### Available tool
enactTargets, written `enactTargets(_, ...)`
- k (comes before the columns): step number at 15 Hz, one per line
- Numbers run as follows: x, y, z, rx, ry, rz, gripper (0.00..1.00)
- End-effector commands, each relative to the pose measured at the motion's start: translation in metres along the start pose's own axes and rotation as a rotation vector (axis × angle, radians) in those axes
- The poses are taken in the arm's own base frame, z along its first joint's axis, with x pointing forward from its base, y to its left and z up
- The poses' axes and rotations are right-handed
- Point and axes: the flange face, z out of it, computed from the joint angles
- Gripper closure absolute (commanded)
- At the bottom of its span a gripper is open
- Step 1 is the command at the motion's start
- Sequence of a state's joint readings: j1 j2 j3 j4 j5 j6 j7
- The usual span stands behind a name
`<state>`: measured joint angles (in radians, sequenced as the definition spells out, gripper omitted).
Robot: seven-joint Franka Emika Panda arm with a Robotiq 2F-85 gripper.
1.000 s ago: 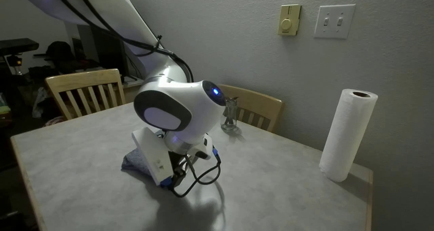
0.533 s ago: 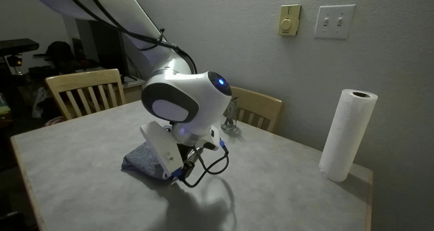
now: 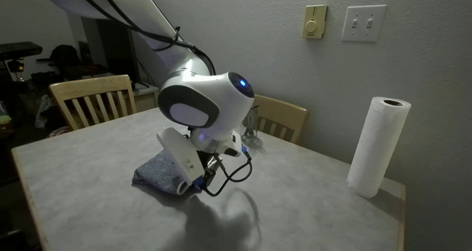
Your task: Unfold the towel then fold it again
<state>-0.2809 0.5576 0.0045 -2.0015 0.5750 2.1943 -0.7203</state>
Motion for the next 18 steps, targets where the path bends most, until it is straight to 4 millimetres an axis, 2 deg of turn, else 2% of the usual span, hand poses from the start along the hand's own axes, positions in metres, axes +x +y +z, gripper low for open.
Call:
enactTargets(1,-0.0085,0.0090,0.0063,0.030,-0.008,-0.005,0.00)
enactTargets(8,-0.0149,0.0128,0.0082,0.030,-0.009,0.000,0.00)
enactTargets(9,-0.0145,0.0125,0.0085,0.031,-0.009,-0.012,0.04)
enactTargets(10,-0.0142,0.0121,0.0086,0.032,-0.010,-0.014,0.27)
enactTargets(12,-0.0135,0.0110,0.0085,0.036,-0.012,-0.025,0.32)
enactTargets(18,-0.0135,0.0088,0.0097,0.045,-0.017,-0.062,0.73)
